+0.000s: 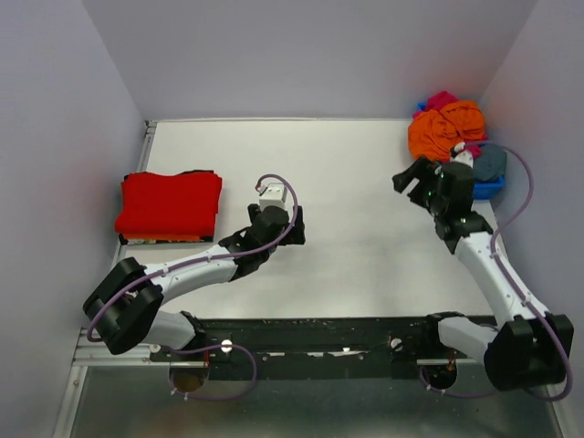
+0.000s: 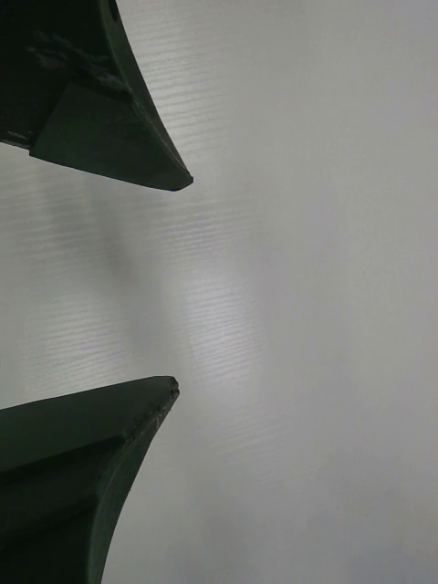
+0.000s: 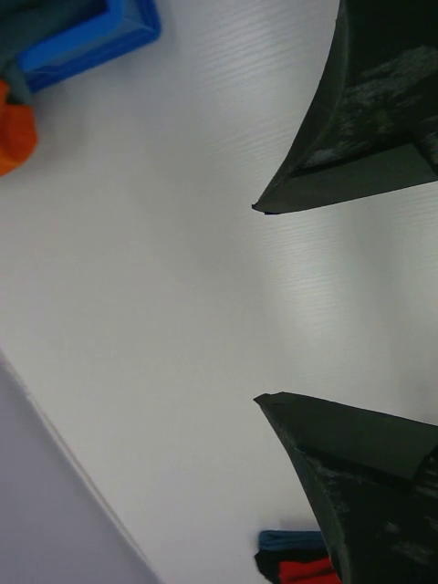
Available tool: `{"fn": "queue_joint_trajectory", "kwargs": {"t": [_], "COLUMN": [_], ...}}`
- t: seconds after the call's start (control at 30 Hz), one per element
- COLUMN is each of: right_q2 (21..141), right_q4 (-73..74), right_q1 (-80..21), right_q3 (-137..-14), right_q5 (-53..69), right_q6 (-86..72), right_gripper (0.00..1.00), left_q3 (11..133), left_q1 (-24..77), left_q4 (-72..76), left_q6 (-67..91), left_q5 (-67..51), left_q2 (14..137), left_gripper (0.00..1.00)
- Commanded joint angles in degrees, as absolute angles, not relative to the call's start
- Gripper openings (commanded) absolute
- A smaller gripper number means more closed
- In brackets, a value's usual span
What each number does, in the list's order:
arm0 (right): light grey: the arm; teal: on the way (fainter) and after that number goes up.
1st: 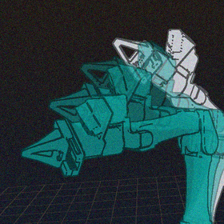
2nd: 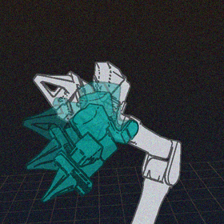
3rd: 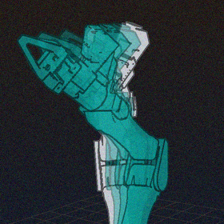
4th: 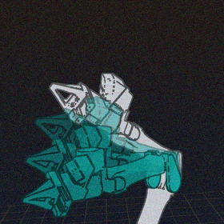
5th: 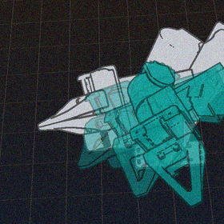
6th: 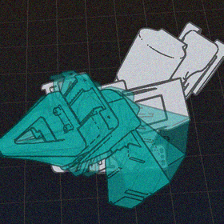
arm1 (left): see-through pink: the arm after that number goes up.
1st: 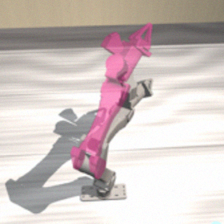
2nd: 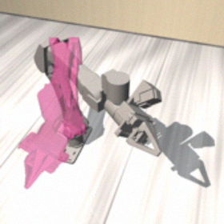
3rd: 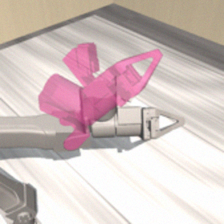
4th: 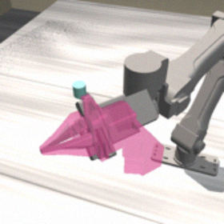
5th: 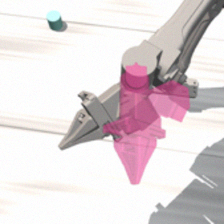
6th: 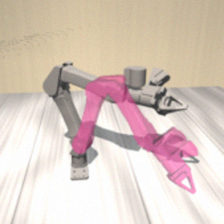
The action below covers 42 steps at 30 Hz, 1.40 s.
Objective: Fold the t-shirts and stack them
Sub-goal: Grab crumpled tshirt from bin with the right arm
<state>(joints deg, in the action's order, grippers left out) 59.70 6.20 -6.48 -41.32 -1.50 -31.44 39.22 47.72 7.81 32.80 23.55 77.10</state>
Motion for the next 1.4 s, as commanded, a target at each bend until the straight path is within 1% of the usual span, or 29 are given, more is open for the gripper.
{"fn": "queue_joint_trajectory", "kwargs": {"t": [0.0,0.27,0.37,0.57,0.67,0.77,0.87,1.0,1.07,1.1,1.13,1.2,1.27,1.3,1.33,1.37], "right_q2": [72.04,90.51,95.79,105.28,109.67,113.98,117.94,121.28,122.17,122.34,122.0,120.68,118.14,116.99,115.68,114.45], "right_q4": [15.45,21.7,22.59,23.64,23.73,24.78,26.71,27.86,28.39,28.82,28.92,28.83,28.31,28.21,28.21,28.21], "right_q1": [-3.61,2.19,3.6,4.48,4.66,5.01,5.18,5.36,5.45,5.54,5.54,5.54,5.54,5.54,5.62,5.45], "right_q3": [-57.27,-77.76,-83.48,-92.44,-96.31,-100.88,-104.32,-105.73,-106.08,-106.08,-106.08,-105.56,-104.42,-104.15,-103.98,-103.89], "right_q5": [-7.64,-12.92,-12.39,-12.92,-14.59,-14.59,-14.68,-15.29,-15.47,-15.56,-15.64,-15.82,-16.52,-16.52,-16.44,-16.09], "right_q6": [-31.73,-33.84,-34.28,-33.49,-32.61,-31.91,-32.17,-32.78,-32.96,-33.05,-32.96,-32.43,-31.73,-31.03,-30.33,-29.89], "right_gripper": [0.86,0.85,0.84,0.81,0.77,0.75,0.74,0.74,0.66,0.6,0.51,0.28,0.1,0.07,0.01,0.01], "left_q3": [41.66,42.63,42.63,42.71,42.8,42.71,42.71,42.98,42.8,42.8,42.8,42.8,42.72,42.71,42.63,42.63], "left_q1": [47.9,47.99,47.9,47.9,47.9,47.9,47.9,47.9,47.9,47.9,47.9,47.9,47.9,47.9,47.9,47.9], "left_q4": [6.86,5.71,5.98,6.24,5.98,5.98,6.24,5.98,6.06,6.15,6.15,6.06,6.06,6.24,6.15,6.15], "left_q6": [32.7,32.96,32.78,32.43,32.17,32.17,32.08,31.9,31.9,31.9,31.9,31.9,31.9,31.9,31.9,31.9], "left_q5": [24.08,23.82,23.29,22.85,23.81,24.26,23.82,23.47,23.47,23.47,23.47,23.47,23.55,23.47,23.47,23.38], "left_q2": [77.52,78.57,78.66,78.93,78.66,78.49,78.75,78.93,78.93,78.93,78.93,78.84,78.58,78.49,78.4,78.31], "left_gripper": [0.98,0.98,0.98,0.98,0.98,0.98,0.98,0.98,0.98,0.98,0.98,0.98,0.98,0.98,0.98,0.98]}}
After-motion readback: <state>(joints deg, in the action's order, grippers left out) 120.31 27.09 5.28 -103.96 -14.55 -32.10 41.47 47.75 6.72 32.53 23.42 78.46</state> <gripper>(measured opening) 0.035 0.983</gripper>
